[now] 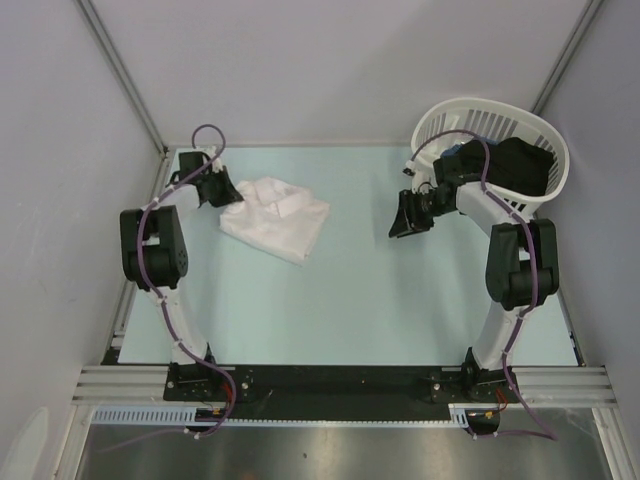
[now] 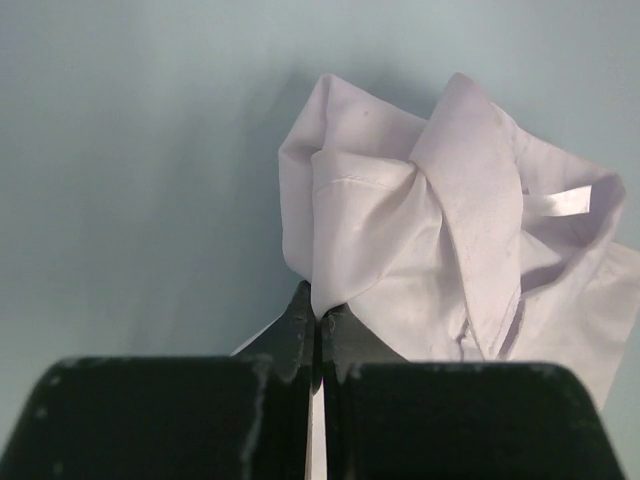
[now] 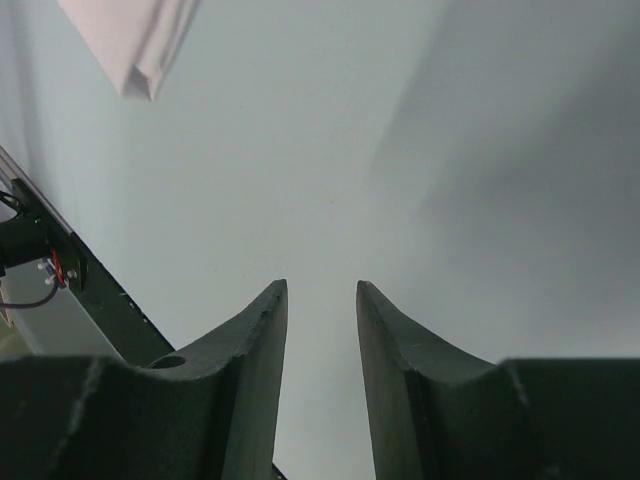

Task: Fold and stack the long sleeve shirts
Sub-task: Neatly place the folded shirt to the corner

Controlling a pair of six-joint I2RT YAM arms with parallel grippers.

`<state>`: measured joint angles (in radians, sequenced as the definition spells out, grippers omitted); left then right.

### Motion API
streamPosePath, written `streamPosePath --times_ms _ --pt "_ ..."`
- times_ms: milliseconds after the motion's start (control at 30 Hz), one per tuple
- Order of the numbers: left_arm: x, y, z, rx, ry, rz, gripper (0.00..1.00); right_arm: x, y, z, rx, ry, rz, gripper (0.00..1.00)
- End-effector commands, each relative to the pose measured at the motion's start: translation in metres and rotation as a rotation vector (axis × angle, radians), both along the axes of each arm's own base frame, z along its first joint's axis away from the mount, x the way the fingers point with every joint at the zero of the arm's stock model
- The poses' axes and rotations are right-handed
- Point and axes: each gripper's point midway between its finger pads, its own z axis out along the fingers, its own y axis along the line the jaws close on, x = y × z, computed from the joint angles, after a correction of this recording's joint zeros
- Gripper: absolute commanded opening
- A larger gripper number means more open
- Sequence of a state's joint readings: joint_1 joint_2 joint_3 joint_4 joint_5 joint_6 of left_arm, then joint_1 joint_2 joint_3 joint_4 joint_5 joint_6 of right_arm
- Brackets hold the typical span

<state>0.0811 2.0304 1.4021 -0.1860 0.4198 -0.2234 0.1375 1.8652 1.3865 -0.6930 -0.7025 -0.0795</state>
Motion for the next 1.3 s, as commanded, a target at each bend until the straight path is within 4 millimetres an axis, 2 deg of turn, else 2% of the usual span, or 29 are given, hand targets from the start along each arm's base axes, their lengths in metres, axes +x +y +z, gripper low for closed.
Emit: streamPosePath --times_ms 0,33,67,167,233,333,400,433,500,533,633,700,733,800,867,1033,1267 --pt "0.053 0.075 0.021 0.126 -0.112 0.138 0.0 0.018 -0.006 0.01 -0.024 -0.046 -0.008 0.39" --pt "0.058 0.084 0.015 0.128 -0.107 0.16 0.0 0.018 -0.007 0.01 -0.032 -0.042 -0.009 0.39" --pt "0.071 0.101 0.028 0.14 -0.15 0.195 0.0 0.019 -0.008 0.009 -0.039 -0.041 -0.011 0.39" --pt "0.091 0.132 0.036 0.17 -0.19 0.279 0.0 0.021 -0.011 0.011 -0.056 -0.045 -0.011 0.39" --pt "0.099 0.15 0.037 0.169 -0.188 0.354 0.0 0.021 -0.013 0.01 -0.069 -0.042 -0.012 0.39" --pt "0.095 0.162 0.032 0.181 -0.159 0.441 0.0 0.023 -0.014 0.012 -0.075 -0.041 -0.014 0.39" --pt "0.087 0.167 0.03 0.169 -0.134 0.478 0.0 0.025 -0.012 0.012 -0.075 -0.037 -0.012 0.39" --pt "0.078 0.173 0.023 0.174 -0.11 0.5 0.0 0.028 -0.013 0.015 -0.073 -0.047 -0.015 0.39" --pt "0.068 0.178 0.027 0.171 -0.102 0.519 0.0 0.029 -0.011 0.013 -0.068 -0.043 -0.011 0.39" --pt "0.061 0.184 0.021 0.174 -0.086 0.525 0.0 0.029 -0.01 0.013 -0.066 -0.043 -0.009 0.39" --pt "0.055 0.194 0.029 0.189 -0.104 0.503 0.0 0.028 -0.007 0.011 -0.055 -0.037 -0.005 0.39" --pt "0.06 0.196 0.032 0.208 -0.129 0.452 0.0 0.026 -0.004 0.009 -0.049 -0.033 0.003 0.39" --pt "0.067 0.197 0.042 0.217 -0.15 0.44 0.0 0.025 -0.002 0.008 -0.047 -0.031 0.007 0.39" --pt "0.073 0.198 0.037 0.215 -0.146 0.422 0.0 0.024 -0.002 0.008 -0.049 -0.031 0.012 0.39" --pt "0.082 0.199 0.047 0.223 -0.164 0.417 0.0 0.024 -0.003 0.008 -0.051 -0.028 0.013 0.39" --pt "0.077 0.211 0.038 0.248 -0.129 0.463 0.0 0.03 -0.005 0.013 -0.052 -0.04 0.019 0.39" --pt "0.077 0.224 0.053 0.325 -0.154 0.433 0.0 0.029 -0.005 0.017 -0.039 -0.044 0.022 0.39"
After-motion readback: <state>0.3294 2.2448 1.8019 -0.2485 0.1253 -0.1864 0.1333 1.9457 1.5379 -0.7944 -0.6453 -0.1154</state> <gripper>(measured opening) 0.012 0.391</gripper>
